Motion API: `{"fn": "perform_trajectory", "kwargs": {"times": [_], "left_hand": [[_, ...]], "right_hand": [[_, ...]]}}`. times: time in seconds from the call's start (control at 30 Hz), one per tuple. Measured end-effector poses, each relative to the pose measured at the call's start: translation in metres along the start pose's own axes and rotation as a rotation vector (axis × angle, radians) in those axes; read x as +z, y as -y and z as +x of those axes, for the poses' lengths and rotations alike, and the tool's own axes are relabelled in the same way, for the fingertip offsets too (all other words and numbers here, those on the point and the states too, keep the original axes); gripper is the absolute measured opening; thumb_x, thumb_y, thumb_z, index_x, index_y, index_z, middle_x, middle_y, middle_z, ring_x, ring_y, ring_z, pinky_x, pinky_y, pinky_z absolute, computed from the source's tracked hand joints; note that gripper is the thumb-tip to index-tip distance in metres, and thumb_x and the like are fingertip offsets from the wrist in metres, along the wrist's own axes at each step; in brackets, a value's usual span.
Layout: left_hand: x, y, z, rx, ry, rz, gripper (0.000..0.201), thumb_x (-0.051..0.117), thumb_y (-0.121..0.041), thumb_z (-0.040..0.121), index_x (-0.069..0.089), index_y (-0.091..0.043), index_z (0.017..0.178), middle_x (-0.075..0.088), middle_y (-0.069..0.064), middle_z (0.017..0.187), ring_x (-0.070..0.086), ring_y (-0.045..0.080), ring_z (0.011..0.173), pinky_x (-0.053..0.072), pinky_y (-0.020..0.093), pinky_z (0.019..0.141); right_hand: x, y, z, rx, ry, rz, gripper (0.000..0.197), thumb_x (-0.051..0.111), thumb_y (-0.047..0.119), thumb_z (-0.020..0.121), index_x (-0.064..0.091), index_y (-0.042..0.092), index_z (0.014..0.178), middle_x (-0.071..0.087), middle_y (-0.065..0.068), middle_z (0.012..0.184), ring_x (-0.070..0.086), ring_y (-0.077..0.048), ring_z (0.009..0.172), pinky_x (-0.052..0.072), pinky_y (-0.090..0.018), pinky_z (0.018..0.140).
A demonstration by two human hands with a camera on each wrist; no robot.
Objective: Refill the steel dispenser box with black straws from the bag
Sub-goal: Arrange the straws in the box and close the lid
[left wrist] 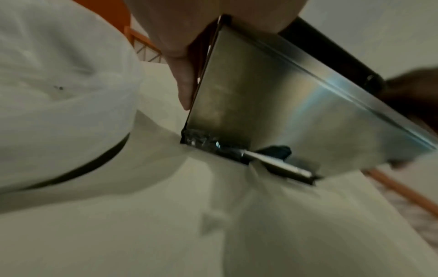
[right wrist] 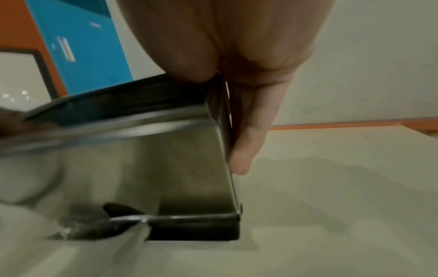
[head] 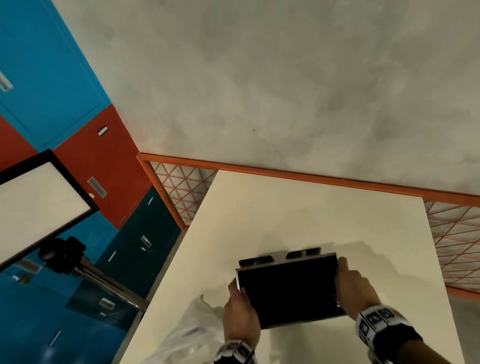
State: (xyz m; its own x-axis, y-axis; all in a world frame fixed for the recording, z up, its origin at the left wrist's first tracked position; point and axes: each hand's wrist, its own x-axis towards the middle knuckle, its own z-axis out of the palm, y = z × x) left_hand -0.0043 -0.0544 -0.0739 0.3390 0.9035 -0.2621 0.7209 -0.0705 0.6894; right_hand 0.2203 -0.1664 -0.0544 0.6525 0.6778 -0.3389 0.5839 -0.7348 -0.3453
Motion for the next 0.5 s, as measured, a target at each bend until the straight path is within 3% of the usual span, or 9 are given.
{"fn": "perform_trajectory", "kwargs": {"times": [0.07, 0.13, 0.37, 0.5], "left_hand": [[0.000, -0.008, 0.021, -0.060, 0.015, 0.037, 0.028, 0.034, -0.026, 0.107, 0.042, -0.013, 0.130, 0.067, 0.020, 0.109, 0.065, 0.040, 0.096, 0.045, 0.039, 0.077], [-0.004, -0.015, 0.040, -0.122, 0.064, 0.079, 0.032, 0.028, -0.034, 0.109, 0.043, -0.010, 0.123, 0.064, 0.024, 0.114, 0.063, 0.045, 0.104, 0.046, 0.043, 0.083], [-0.008, -0.022, 0.065, -0.143, 0.107, 0.137, 0.037, 0.026, -0.035, 0.110, 0.047, -0.006, 0.122, 0.061, 0.024, 0.123, 0.061, 0.044, 0.110, 0.046, 0.045, 0.089], [-0.014, -0.027, 0.080, -0.069, 0.093, 0.209, 0.037, 0.028, -0.032, 0.110, 0.045, -0.006, 0.128, 0.060, 0.022, 0.127, 0.059, 0.043, 0.113, 0.049, 0.047, 0.093]], "right_hand": [[-0.004, 0.005, 0.012, 0.029, 0.006, 0.018, 0.022, 0.040, 0.019, 0.095, 0.036, 0.013, 0.116, 0.065, -0.015, 0.103, 0.065, -0.035, 0.090, 0.050, -0.039, 0.072], [-0.006, 0.011, 0.024, 0.045, 0.006, 0.031, 0.018, 0.038, 0.018, 0.097, 0.038, 0.011, 0.114, 0.064, -0.018, 0.105, 0.064, -0.036, 0.091, 0.052, -0.042, 0.075], [-0.009, 0.018, 0.036, 0.040, 0.018, 0.009, 0.018, 0.039, 0.016, 0.098, 0.042, 0.008, 0.114, 0.063, -0.019, 0.109, 0.064, -0.037, 0.094, 0.050, -0.042, 0.073], [-0.006, 0.023, 0.036, 0.051, 0.001, 0.018, 0.020, 0.039, 0.014, 0.098, 0.043, 0.006, 0.116, 0.064, -0.019, 0.108, 0.064, -0.038, 0.095, 0.043, -0.037, 0.067]]}}
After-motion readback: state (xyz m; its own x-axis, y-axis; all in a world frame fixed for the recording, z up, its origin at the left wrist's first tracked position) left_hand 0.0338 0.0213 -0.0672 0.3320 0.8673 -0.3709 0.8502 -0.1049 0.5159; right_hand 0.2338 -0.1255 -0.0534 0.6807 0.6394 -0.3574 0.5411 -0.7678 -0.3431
